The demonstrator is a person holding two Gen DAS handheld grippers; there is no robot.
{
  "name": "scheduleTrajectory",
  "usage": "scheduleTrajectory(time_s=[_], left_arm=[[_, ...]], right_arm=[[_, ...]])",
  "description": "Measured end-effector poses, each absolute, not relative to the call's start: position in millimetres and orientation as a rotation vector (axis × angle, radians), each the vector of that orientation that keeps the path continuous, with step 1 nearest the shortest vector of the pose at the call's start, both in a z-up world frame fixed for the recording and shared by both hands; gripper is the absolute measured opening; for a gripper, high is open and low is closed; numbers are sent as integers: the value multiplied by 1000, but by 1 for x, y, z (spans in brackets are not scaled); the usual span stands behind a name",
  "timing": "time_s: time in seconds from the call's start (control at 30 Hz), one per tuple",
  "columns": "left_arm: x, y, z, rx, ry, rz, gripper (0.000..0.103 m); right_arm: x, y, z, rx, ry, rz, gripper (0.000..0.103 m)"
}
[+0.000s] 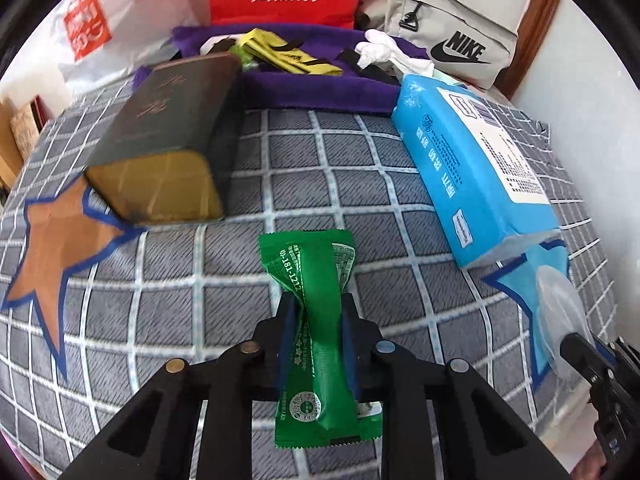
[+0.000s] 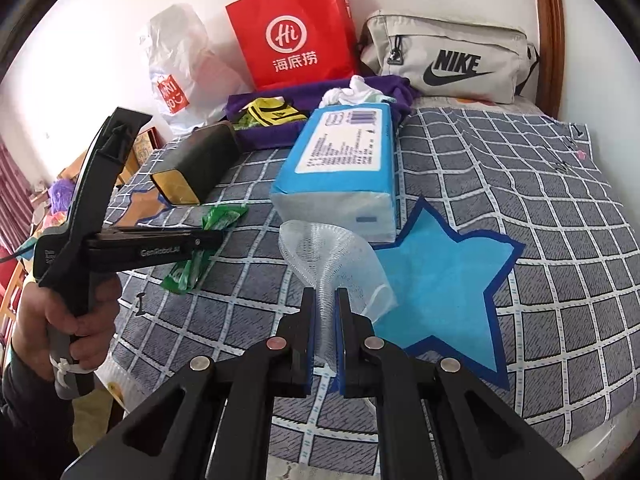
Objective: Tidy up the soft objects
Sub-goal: 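Grasp the green packet with the left tool while the right tool holds the mesh bag, then carry the green packet and mesh bag onto the purple towel with both tools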
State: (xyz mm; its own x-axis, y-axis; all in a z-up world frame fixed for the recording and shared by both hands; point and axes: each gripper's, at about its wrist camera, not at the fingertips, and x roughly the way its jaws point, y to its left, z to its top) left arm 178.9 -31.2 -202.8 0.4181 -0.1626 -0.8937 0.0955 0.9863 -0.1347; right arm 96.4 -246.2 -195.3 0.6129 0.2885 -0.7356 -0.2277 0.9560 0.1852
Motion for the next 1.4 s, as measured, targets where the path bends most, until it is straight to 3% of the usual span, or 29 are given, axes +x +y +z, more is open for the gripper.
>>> scheduleTrajectory(time_s=[0.6, 1.4], left_arm=[[174, 3, -136, -112, 1009, -184, 21], [232, 37, -80, -141, 901, -130, 21]], right_arm=[[117, -219, -134, 52, 779, 363, 8], [203, -192, -78, 14, 706, 342, 8]])
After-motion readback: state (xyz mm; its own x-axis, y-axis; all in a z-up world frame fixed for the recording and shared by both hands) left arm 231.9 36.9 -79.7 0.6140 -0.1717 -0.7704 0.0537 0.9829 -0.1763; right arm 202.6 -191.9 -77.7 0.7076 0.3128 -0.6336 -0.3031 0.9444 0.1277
